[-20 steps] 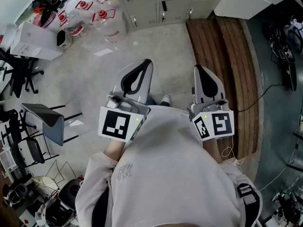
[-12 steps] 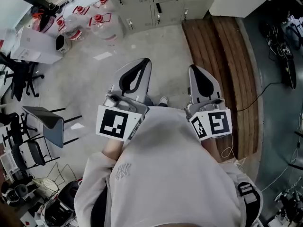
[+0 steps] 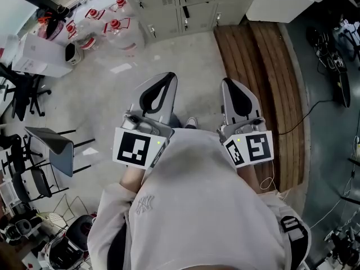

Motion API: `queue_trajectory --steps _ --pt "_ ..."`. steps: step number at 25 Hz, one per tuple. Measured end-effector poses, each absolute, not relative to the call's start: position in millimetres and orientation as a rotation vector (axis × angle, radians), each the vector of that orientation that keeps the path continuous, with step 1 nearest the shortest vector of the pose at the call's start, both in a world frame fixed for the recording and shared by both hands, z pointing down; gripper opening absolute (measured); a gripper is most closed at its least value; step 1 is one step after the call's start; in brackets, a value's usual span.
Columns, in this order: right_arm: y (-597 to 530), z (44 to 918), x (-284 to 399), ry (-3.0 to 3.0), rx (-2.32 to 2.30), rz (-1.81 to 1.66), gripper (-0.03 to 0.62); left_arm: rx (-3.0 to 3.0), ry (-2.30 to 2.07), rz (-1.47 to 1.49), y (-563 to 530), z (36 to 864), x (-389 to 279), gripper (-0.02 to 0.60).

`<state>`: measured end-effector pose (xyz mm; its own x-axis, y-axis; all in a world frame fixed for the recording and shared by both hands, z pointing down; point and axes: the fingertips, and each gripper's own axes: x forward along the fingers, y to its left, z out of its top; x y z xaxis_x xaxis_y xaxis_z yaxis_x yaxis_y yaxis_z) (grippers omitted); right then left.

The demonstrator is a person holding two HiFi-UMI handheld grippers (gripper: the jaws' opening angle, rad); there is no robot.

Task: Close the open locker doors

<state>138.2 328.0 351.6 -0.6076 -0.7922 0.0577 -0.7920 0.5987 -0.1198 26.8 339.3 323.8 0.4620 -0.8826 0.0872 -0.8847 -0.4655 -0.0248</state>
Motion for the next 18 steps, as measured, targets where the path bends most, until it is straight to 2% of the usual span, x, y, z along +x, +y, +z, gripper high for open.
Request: queue_trajectory --steps 9,18 --pt "302.1 350.9 106.3 2.831 -1.399 -0.216 0.012 2.615 -1.608 0.117 318.8 333.4 -9.7 0.008" --pt "248.3 344.1 43.5 2.832 -1.428 -0.203 0.012 2.635 -1.618 0.059 258.9 321.9 -78.1 0.008"
